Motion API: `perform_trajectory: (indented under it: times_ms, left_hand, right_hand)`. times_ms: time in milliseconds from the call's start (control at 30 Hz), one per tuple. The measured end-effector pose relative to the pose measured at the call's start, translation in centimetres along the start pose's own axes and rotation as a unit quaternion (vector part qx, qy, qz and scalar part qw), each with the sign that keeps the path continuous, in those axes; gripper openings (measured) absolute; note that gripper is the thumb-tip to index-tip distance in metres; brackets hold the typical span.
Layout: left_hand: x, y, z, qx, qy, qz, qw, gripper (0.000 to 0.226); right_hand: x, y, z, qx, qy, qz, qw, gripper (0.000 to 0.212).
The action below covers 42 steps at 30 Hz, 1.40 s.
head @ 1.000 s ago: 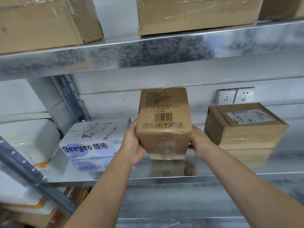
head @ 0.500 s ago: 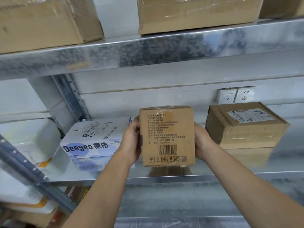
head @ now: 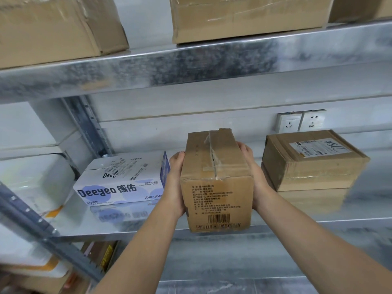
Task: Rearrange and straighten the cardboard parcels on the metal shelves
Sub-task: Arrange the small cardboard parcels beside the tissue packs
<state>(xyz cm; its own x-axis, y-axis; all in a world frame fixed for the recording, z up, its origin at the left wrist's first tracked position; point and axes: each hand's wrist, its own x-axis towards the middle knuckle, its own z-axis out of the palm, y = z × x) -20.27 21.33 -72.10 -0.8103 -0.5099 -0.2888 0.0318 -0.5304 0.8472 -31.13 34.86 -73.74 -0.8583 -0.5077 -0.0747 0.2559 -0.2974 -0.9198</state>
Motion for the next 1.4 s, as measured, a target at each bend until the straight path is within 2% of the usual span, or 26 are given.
perform_trajectory:
  times_ms: [67, 100, 167, 200, 267, 433, 500, 767, 833, 900, 1167, 1400]
  left_hand:
    - [0.0, -0.1, 0.2, -0.008, 0.011, 0.004, 1.000, 0.101]
    - [-0.2, 0.1, 0.3, -0.020, 0.001, 0.003, 1.000, 0.090]
    - [-0.4, 0.1, 0.4, -0.013, -0.008, -0.009, 1.000, 0.049]
    - [-0.4, 0.0, 0.3, -0.008, -0.025, -0.009, 1.000, 0.047]
    - [-0.5, -0.2, 0.4, 0.005, -0.045, -0.012, 0.999, 0.052]
    - [-0.5, 0.1, 0.5, 0.010, -0.049, 0.000, 0.999, 0.039]
    - [-0.3, 0.3, 0.4, 0.021, -0.060, -0.003, 0.998, 0.039]
    - [-0.3, 0.8, -0.3, 0.053, -0.043, 0.018, 0.998, 0.035]
    - [-0.3, 0.6, -0.2, 0.052, -0.034, 0.017, 0.998, 0.040]
    - [0.1, 0.4, -0.4, 0.056, -0.026, 0.015, 0.998, 0.034]
    - [-0.4, 1.1, -0.8, 0.106, -0.056, -0.009, 0.993, 0.036]
    - [0.2, 1.4, -1.3, 0.117, -0.039, 0.023, 0.992, 0.036]
  right_hand:
    - [0.1, 0.5, -0.2, 0.018, -0.013, 0.004, 1.000, 0.037]
    - [0.1, 0.7, -0.3, 0.032, -0.015, 0.010, 0.999, 0.038]
    - [0.1, 0.7, -0.2, 0.047, -0.021, 0.011, 0.999, 0.036]
    - [0.1, 0.7, -0.2, 0.051, -0.024, 0.014, 0.998, 0.036]
    - [0.1, 0.8, -0.2, 0.061, -0.025, 0.023, 0.998, 0.038]
    - [0.3, 1.1, -0.5, 0.105, -0.020, 0.076, 0.991, 0.044]
    - [0.2, 0.9, -0.5, 0.117, -0.031, 0.096, 0.988, 0.054]
    - [-0.1, -0.7, -0.1, -0.029, -0.003, 0.100, 0.995, 0.051]
    - [-0.5, -0.9, 0.1, -0.045, -0.005, 0.104, 0.994, 0.052]
    - [-0.5, -0.7, 0.1, -0.055, -0.002, 0.111, 0.992, 0.055]
    - [0.3, -0.5, -0.4, -0.123, 0.002, 0.133, 0.983, 0.068]
    - [0.6, -1.5, -0.2, -0.158, -0.030, 0.135, 0.978, 0.057]
